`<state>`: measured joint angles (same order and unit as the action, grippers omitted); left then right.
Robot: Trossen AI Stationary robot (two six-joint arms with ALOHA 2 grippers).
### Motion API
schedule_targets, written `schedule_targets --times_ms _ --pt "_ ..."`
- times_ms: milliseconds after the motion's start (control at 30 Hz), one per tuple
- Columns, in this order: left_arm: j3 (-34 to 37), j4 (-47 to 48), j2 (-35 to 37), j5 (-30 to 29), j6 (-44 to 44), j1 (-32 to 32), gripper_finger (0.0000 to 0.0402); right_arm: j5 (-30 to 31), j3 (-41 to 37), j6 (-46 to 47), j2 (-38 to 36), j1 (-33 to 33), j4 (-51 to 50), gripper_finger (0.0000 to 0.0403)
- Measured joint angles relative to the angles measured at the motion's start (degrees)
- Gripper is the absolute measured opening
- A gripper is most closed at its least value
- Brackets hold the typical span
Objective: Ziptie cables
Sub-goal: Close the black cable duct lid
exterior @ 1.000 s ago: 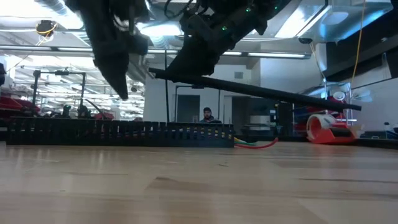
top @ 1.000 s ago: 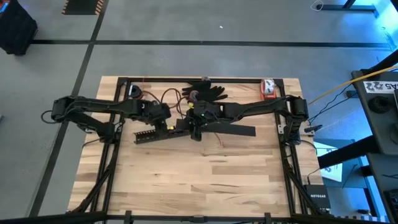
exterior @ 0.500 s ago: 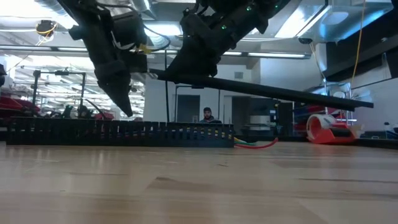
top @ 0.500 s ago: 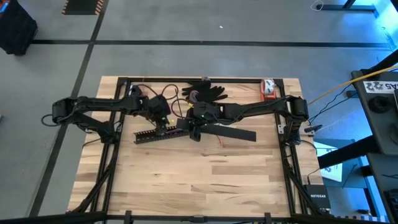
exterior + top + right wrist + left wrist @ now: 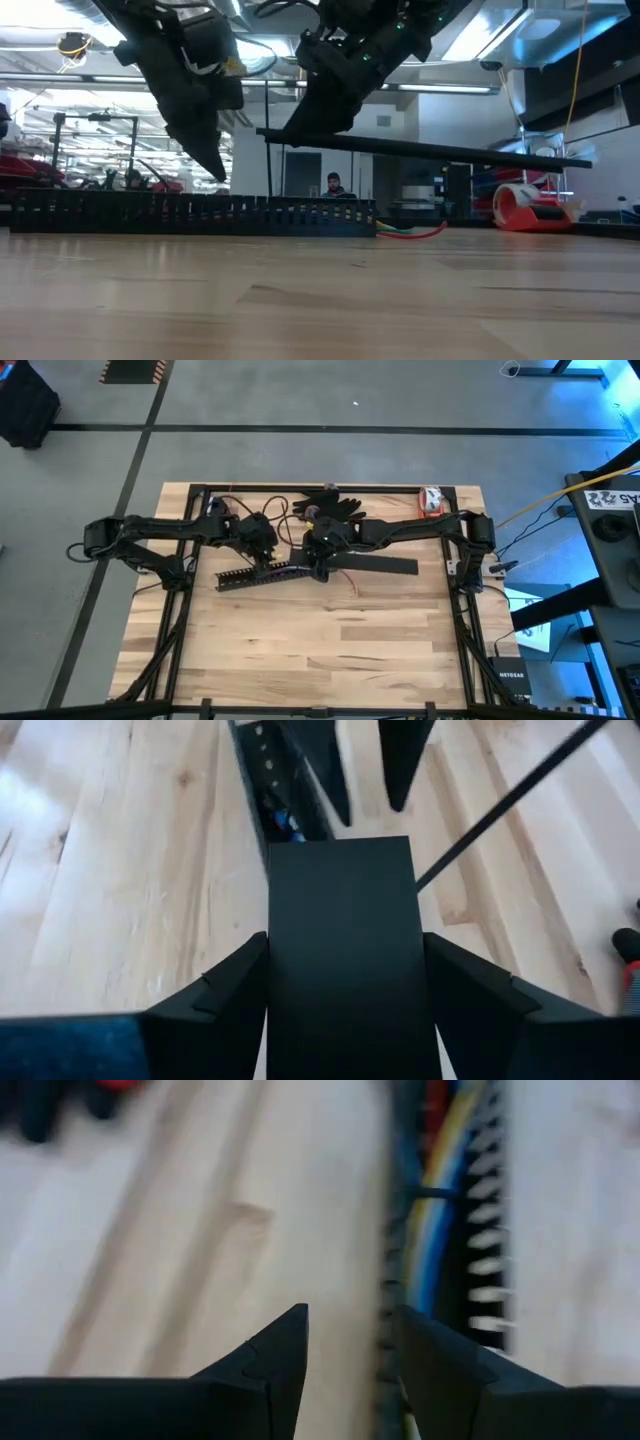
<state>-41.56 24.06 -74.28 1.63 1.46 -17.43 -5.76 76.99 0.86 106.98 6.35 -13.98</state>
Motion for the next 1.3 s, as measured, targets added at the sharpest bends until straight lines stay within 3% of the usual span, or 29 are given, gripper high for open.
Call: schedule_targets --times_ms 133,367,500,667,867,1033,1300 --pt "-0.02 -1.14 -0.33 3.12 0.02 1.91 0.0141 -0.32 0.0 -1.33 0.0 0.06 -1.47 0.0229" --pt "-0.02 -2.62 -4.56 0.41 1.8 2.79 0.0134 0.13 0.0 -1.21 0.0 0.06 -2.52 0.0229" --pt "-0.02 -2.24 -5.75 -0.61 5.44 2.82 0.0099 0.13 0.0 -0.38 0.0 0.04 -4.07 0.0229" --pt "-0.11 3.99 -5.74 -0.37 12.12 3.74 0.0016 0.11 0.0 0.47 0.0 -0.45 -7.46 0.0229" --pt "-0.21 12.35 -5.44 -0.27 16.24 6.13 0.0007 -0.32 0.0 0.4 0.0 -2.03 -9.78 0.0229" --pt "-0.11 13.22 -5.55 0.06 10.95 7.72 0.0022 -0.4 0.0 0.14 0.0 -2.82 -9.81 0.0229" --pt "-5.16 16.59 -5.64 -0.09 7.79 9.27 0.0126 -0.94 0.0 -2.44 0.0 -2.96 -10.64 0.0229"
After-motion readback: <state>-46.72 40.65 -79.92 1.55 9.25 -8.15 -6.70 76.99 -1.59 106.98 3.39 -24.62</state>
